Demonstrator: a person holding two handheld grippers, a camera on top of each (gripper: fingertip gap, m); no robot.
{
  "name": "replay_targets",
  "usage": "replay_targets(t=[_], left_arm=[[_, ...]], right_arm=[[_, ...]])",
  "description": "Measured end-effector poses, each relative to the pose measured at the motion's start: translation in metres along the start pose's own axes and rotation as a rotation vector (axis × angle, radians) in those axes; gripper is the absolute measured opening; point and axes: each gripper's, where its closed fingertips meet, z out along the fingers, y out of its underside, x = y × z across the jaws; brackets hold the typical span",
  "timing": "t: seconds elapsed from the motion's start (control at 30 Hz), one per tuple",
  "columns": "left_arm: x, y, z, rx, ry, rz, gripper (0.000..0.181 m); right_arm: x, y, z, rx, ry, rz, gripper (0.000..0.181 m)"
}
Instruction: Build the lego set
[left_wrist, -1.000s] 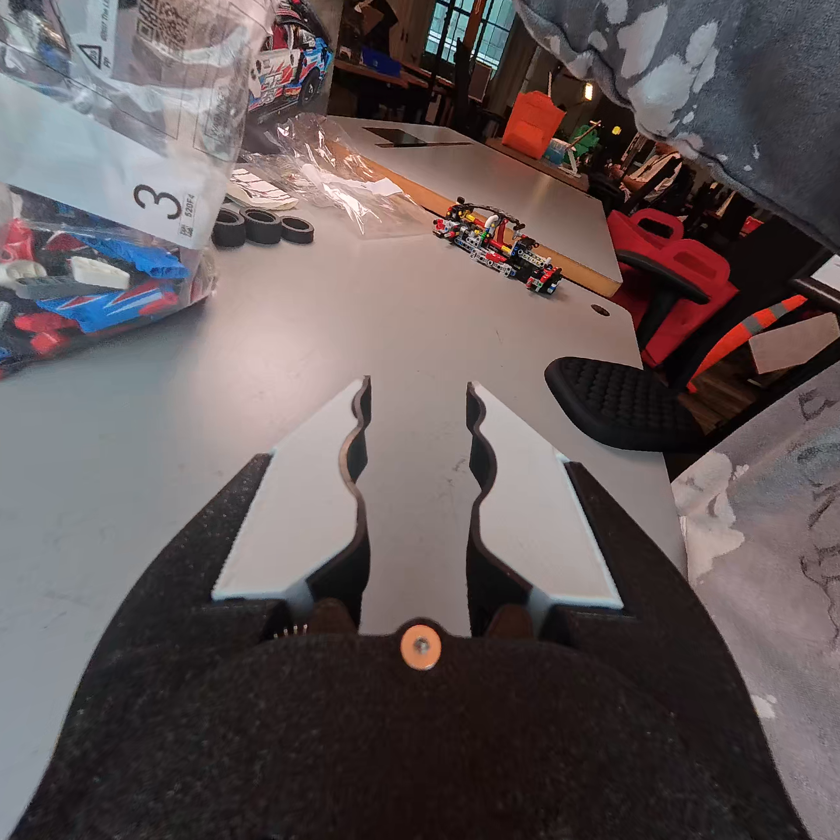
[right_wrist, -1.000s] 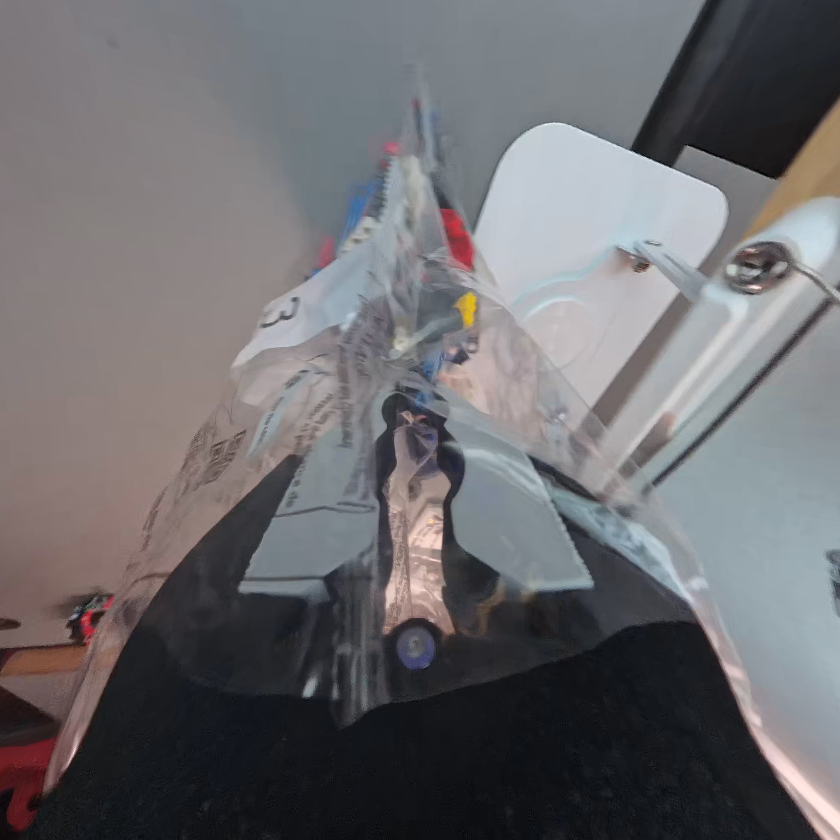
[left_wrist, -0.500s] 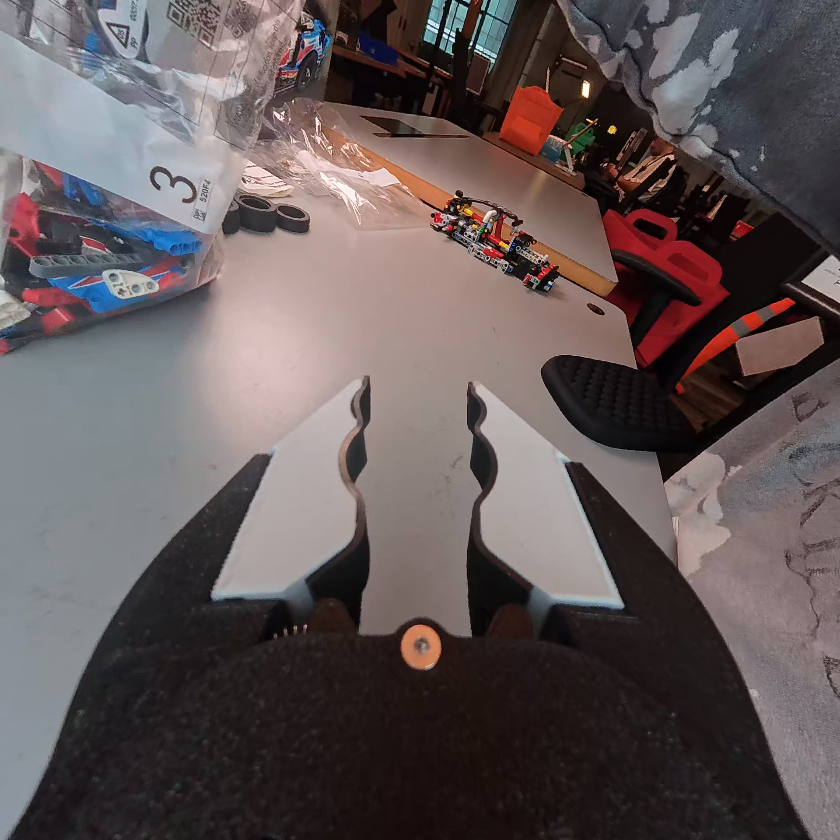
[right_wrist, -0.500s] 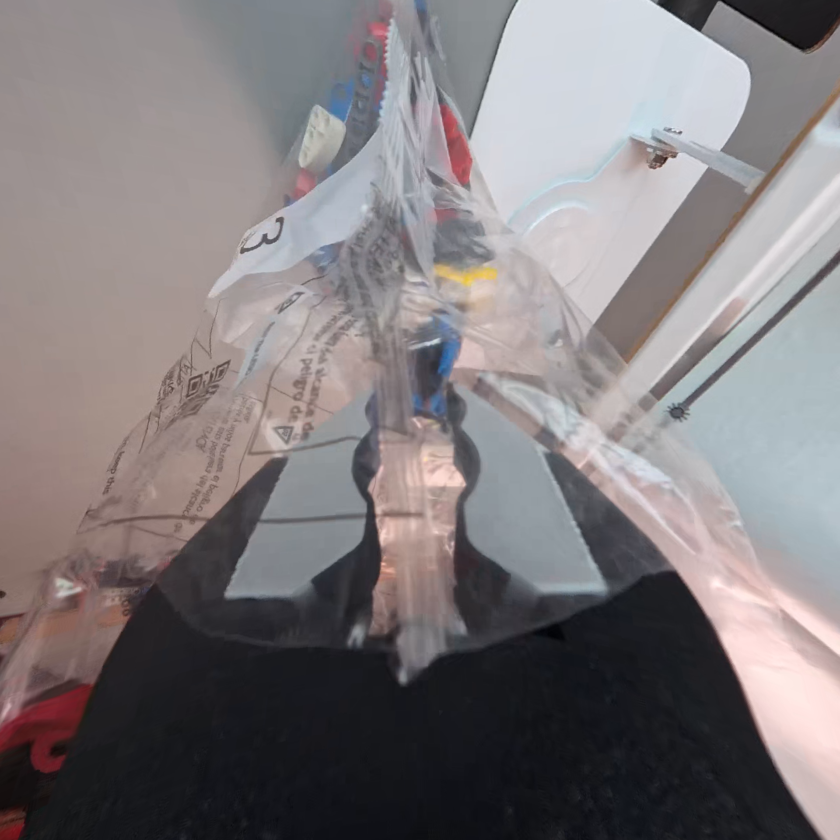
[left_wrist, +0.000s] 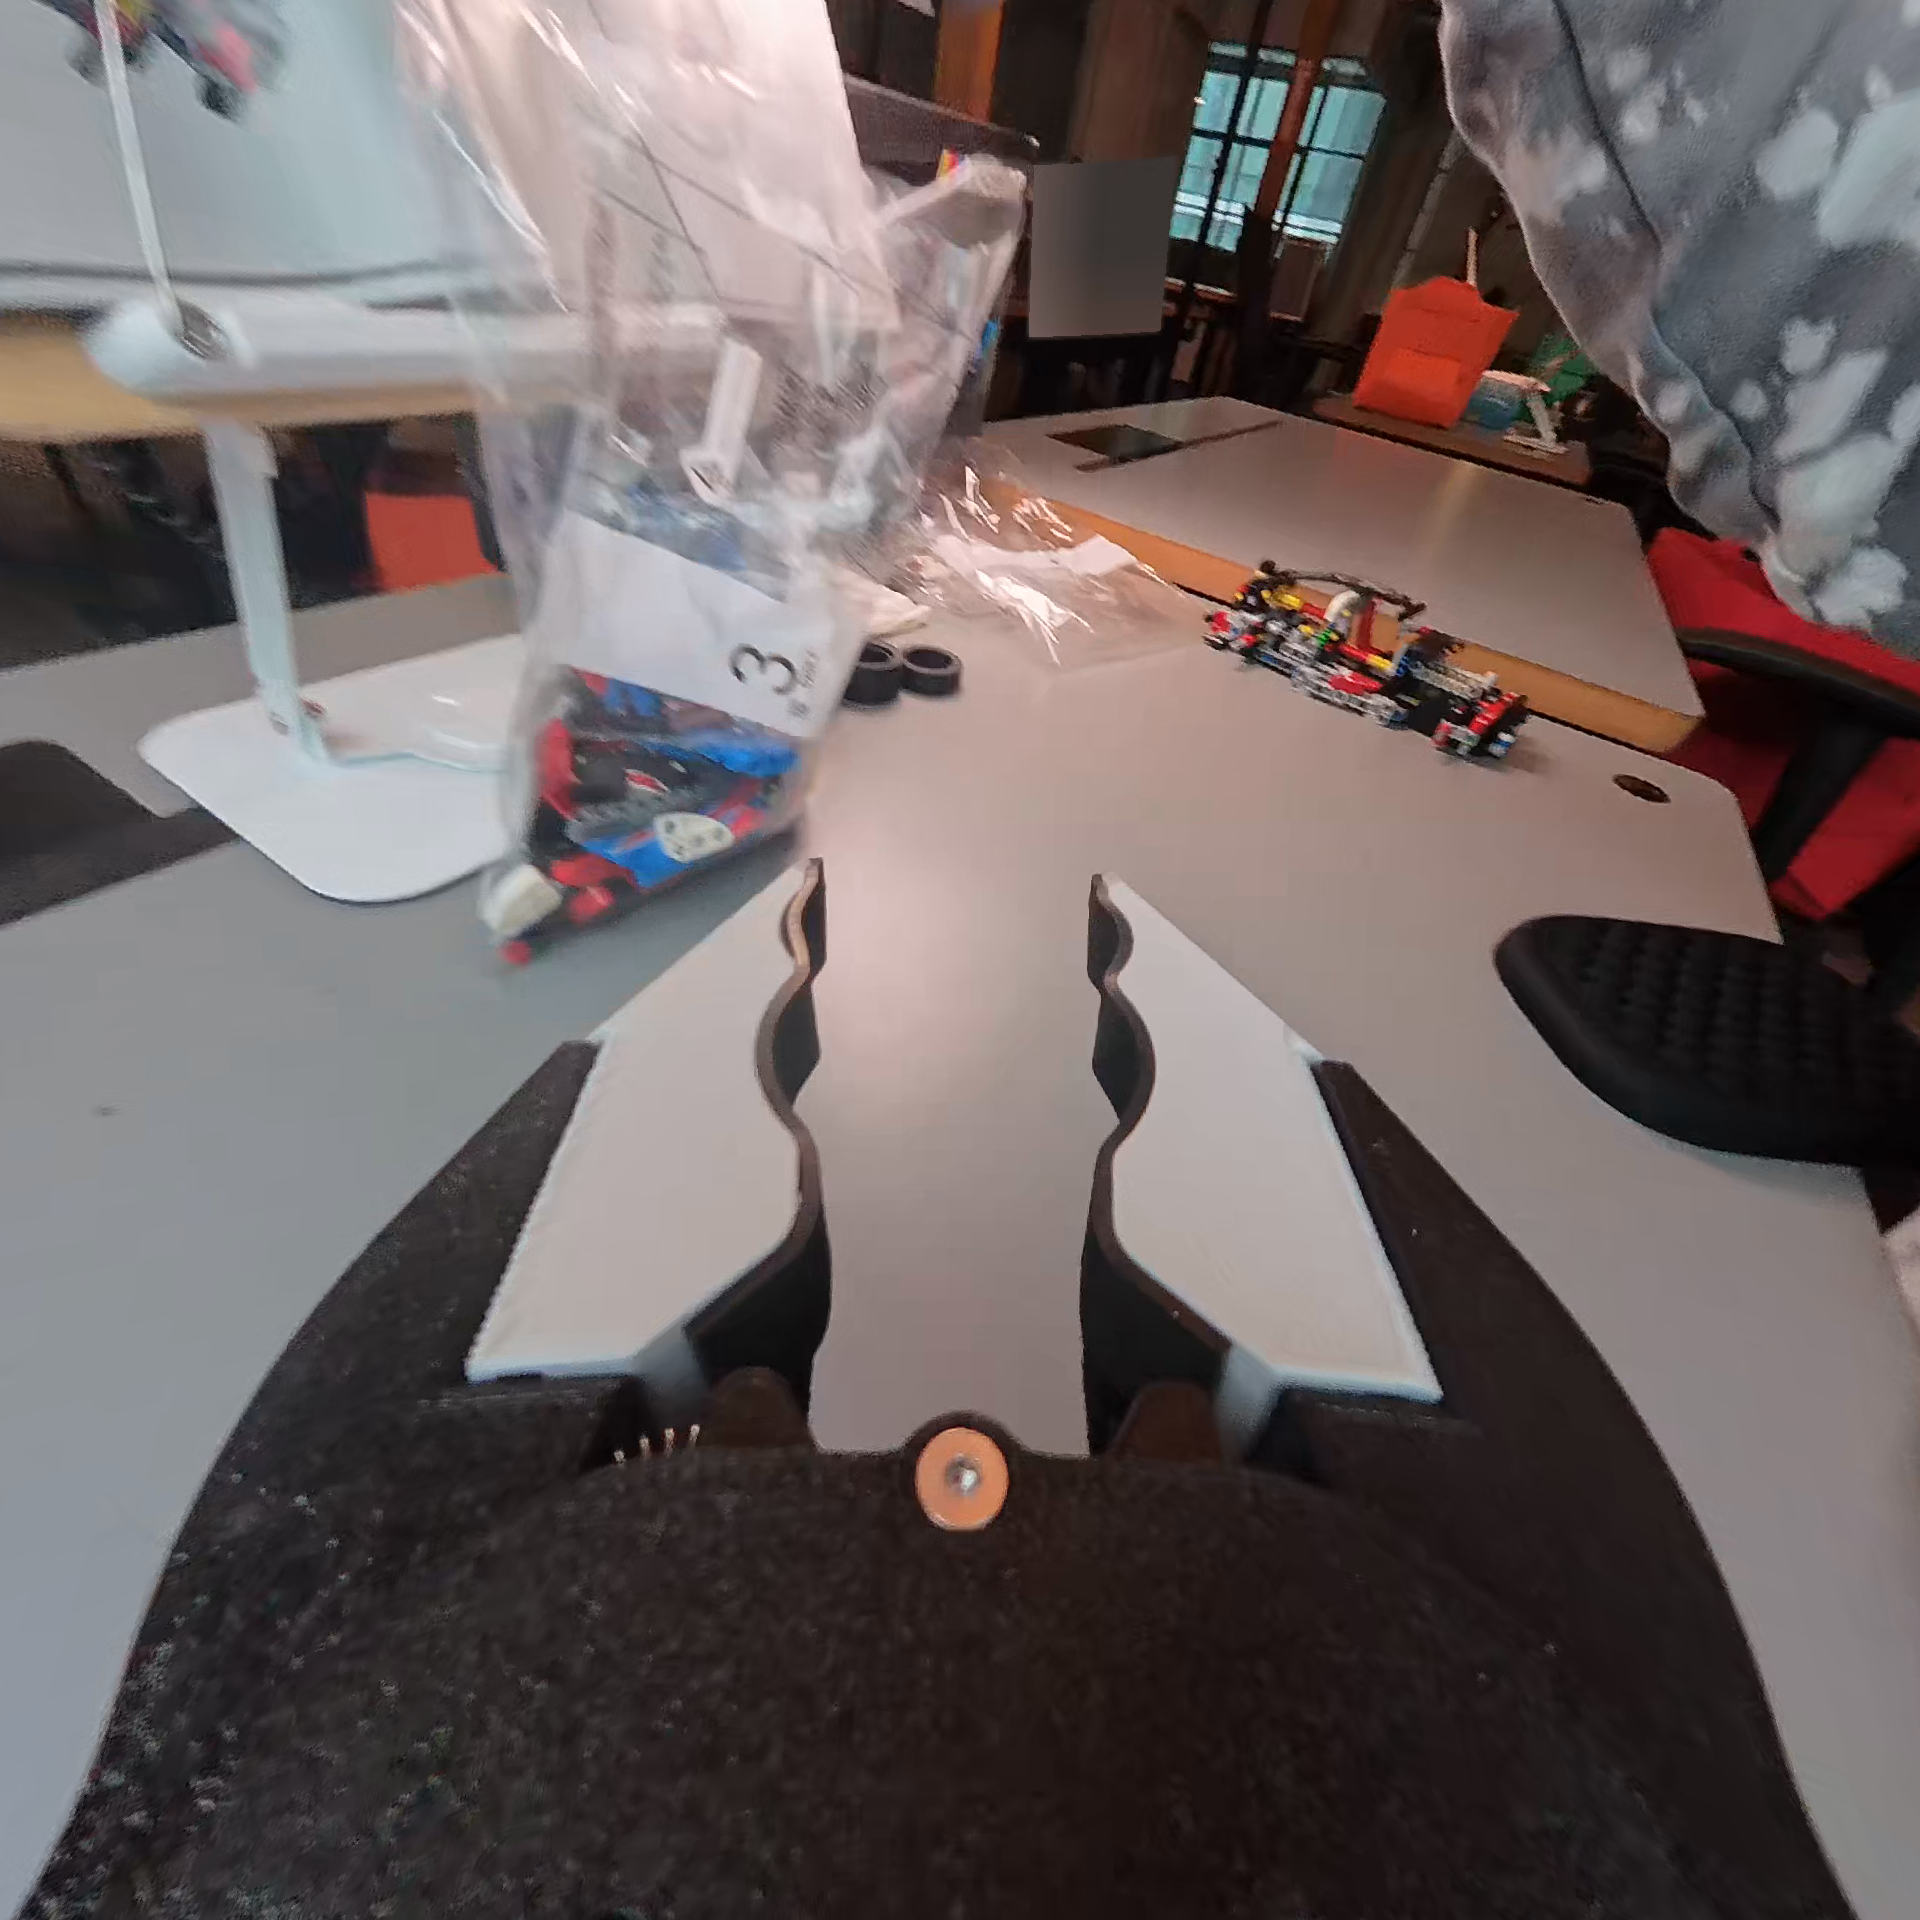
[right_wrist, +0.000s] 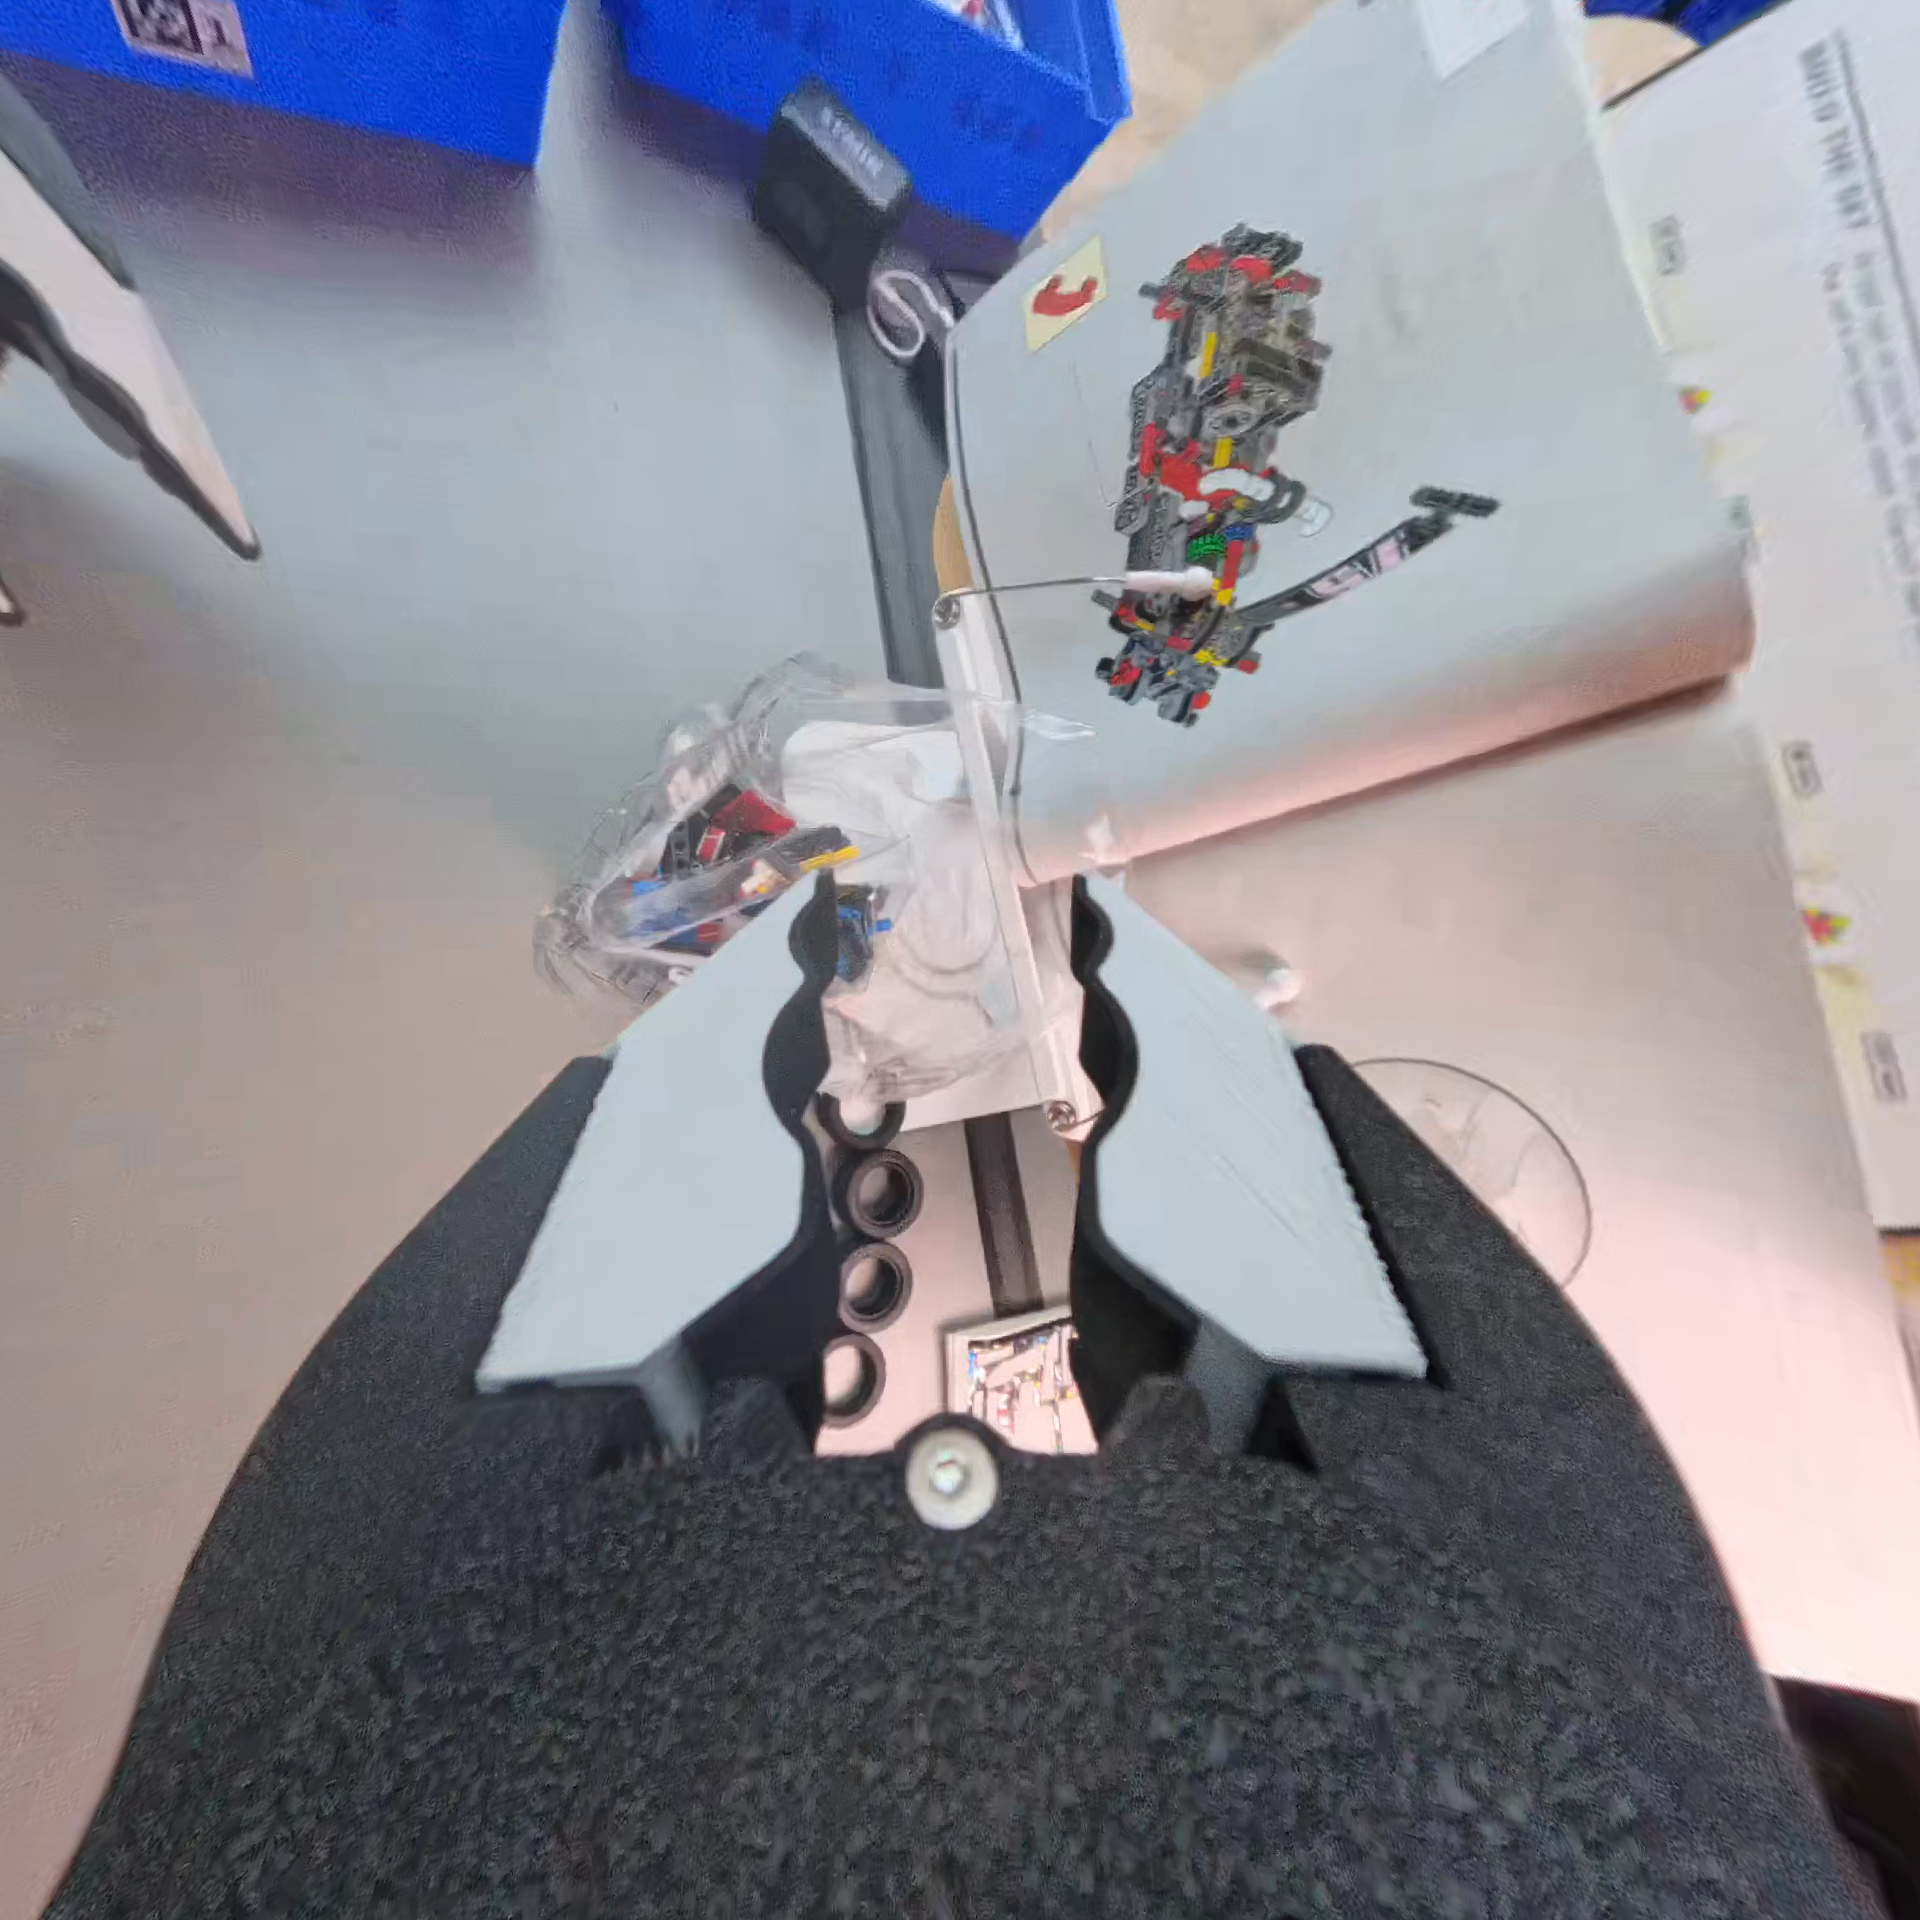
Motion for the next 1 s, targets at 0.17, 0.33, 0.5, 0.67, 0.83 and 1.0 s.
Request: replay_targets(t=[0.17, 0.33, 0.5, 0.67, 0.83, 1.0], left_arm=[[-0.063, -0.045, 0.035, 0.002, -0.083, 0.09, 0.057], [-0.086, -0.052, 0.109, -0.116, 0.043, 0.176, 0.058], [-0.095, -0.056, 0.11, -0.119, 0.082, 0.162, 0.003], [-0.07, -0.078, 0.053, 0.036, 0.237, 0.052, 0.0], [-0.048, -0.046, 0.048, -0.061, 0.292, 0.021, 0.009], [-0.036, -0.022, 0.057, -0.113, 0.321, 0.006, 0.041]], right_arm=[[-0.007, 0.065, -0.012, 0.288, 0.044, 0.289, 0.055], [-0.032, 0.117, 0.063, 0.364, -0.036, 0.46, 0.066], [-0.041, 0.107, 0.068, 0.442, -0.12, 0.405, 0.018], [-0.069, 0.093, 0.003, 0.572, -0.287, 0.409, 0.0], [-0.097, 0.103, -0.003, 0.518, -0.312, 0.454, 0.002], [-0.134, 0.124, 0.024, 0.454, -0.375, 0.534, 0.042]])
